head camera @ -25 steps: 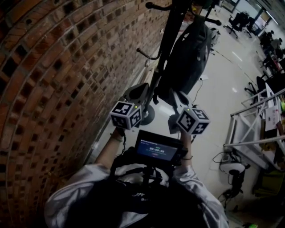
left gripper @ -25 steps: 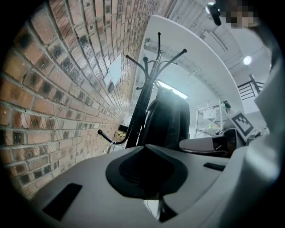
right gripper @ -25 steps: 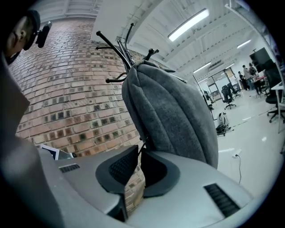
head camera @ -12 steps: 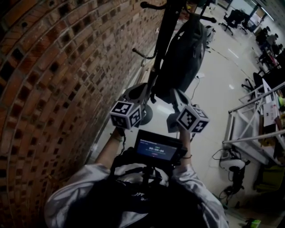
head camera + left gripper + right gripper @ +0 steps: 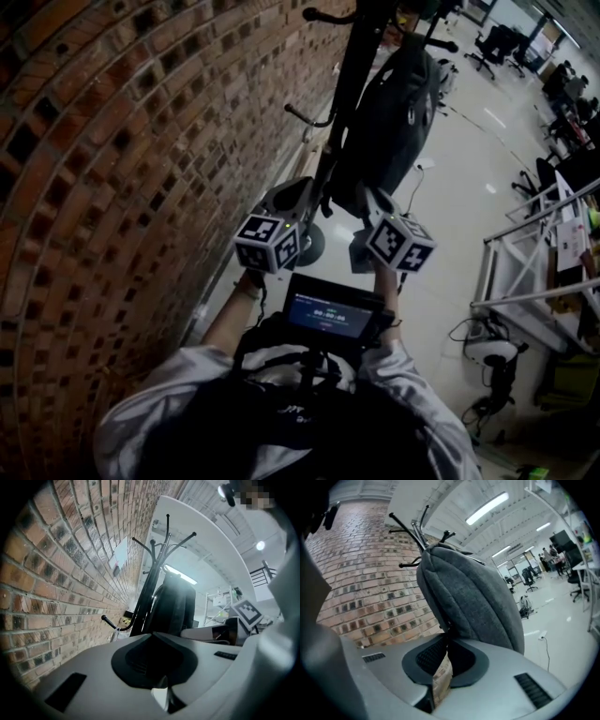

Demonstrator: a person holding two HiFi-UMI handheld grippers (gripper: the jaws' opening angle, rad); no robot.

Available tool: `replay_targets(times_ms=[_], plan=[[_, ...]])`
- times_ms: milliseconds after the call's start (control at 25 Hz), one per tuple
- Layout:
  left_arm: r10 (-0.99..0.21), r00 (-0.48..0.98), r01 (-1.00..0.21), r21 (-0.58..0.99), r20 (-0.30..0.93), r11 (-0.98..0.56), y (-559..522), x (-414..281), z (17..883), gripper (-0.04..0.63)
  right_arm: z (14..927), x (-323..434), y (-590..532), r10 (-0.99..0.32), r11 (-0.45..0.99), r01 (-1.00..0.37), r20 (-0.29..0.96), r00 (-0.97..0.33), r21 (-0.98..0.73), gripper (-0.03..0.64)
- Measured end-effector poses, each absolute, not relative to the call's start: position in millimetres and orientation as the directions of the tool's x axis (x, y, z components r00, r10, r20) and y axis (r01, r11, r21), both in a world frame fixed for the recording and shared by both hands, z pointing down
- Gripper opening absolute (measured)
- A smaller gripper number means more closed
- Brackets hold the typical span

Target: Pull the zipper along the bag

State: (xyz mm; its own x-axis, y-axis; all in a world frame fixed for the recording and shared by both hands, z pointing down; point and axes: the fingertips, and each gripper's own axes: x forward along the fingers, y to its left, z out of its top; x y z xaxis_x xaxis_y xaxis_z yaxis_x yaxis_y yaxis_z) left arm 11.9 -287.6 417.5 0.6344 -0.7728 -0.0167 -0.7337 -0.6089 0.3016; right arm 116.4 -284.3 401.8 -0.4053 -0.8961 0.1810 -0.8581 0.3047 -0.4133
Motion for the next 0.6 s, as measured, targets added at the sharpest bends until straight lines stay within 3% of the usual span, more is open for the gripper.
replay_targets(times_ms=[280,600], plan=[[-0.777,0.63,-0.735,0.31,-0.02,-0.604,-287.5,10.6,416.7,0.006,382.9,110.3,-264.3,-0.839,0.403,-0.761,0.128,-0.53,-0.509,0.016],[-0.767,0.64,-0.723,0.309,-0.035,-0.618,-284.1,19.8,412.6,0.008,371.5,113.3,-251.5,-0.824,0.415,-0.751,0.138,-0.55,-0.514,0.029]])
